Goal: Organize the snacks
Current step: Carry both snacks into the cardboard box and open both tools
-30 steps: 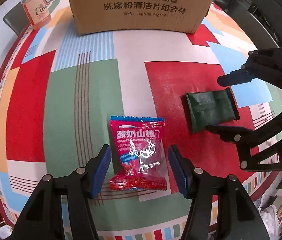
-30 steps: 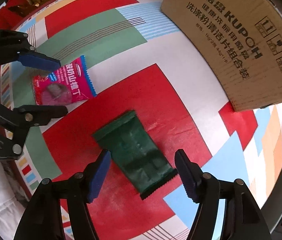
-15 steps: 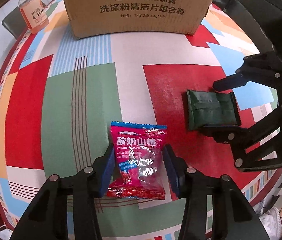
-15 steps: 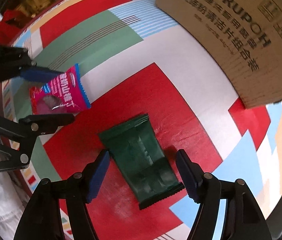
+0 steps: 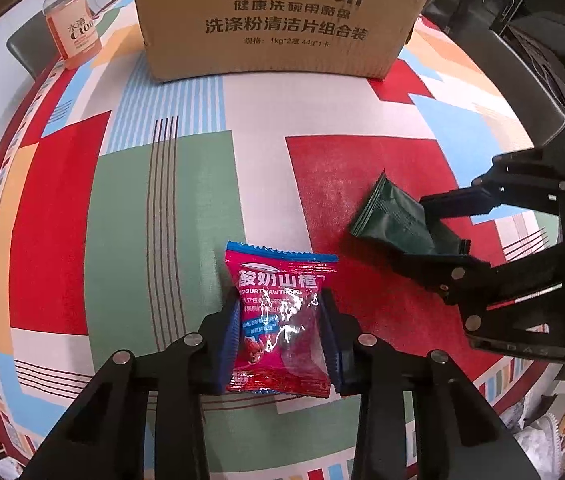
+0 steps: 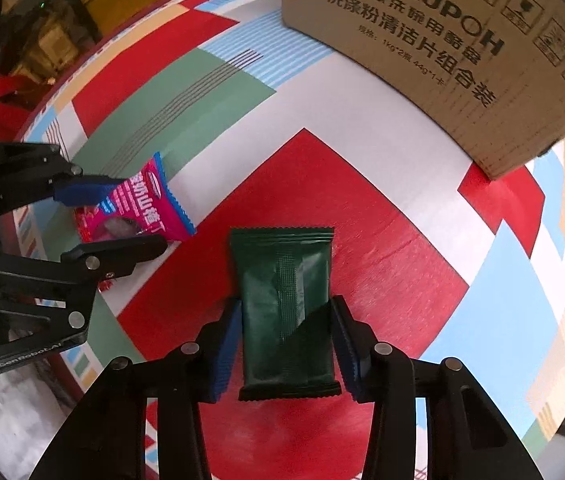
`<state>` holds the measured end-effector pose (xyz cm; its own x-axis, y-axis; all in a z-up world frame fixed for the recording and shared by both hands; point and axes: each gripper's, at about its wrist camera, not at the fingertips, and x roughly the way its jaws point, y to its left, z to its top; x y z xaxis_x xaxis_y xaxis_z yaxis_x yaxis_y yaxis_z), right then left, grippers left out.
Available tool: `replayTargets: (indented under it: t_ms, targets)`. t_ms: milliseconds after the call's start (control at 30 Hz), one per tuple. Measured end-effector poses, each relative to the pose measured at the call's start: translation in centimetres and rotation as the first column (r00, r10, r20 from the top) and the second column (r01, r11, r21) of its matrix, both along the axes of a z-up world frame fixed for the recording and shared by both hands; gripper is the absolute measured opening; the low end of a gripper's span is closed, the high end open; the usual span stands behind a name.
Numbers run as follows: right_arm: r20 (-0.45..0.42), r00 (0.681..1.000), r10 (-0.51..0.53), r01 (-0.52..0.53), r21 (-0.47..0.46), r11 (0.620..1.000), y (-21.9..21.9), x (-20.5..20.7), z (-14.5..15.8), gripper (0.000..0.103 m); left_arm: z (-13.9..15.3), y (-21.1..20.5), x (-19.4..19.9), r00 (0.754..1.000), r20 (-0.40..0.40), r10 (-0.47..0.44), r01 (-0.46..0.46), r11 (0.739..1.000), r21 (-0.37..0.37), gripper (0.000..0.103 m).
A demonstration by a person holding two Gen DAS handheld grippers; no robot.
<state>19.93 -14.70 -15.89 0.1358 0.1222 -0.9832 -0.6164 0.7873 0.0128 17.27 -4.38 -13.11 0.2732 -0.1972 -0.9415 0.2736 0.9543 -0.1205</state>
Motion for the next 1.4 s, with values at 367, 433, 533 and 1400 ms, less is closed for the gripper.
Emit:
replayTargets:
  t_ms: [367,433,533,1400]
  targets:
    - [0.074,0.994,-0.079,0.074,0.066,0.995,-0.4,-0.7,3.3,0.044,2.4,0.6,-0.3,0.997,0.07,0.014,-0.011,0.999,-0.037,0.035]
    - [0.091,0.991,-0.098,0.091,0.076,0.993,-0.7,-0.6,3.7,0.044,3.1,0.8,-0.2,0.996,0.093,0.015,-0.012,0.999,-0.039,0.035]
    - [0.116,0.985,-0.129,0.119,0.096,0.988,-1.0,-0.6,5.0,0.044,4.2,1.1,0.1,0.991,0.13,0.02,-0.015,0.999,-0.036,0.035]
    - [0.406,0.832,-0.379,0.252,0.331,0.909,-3.5,1.9,16.2,0.044,16.4,0.8,3.7,0.872,0.49,0.019,0.008,0.999,-0.053,0.035]
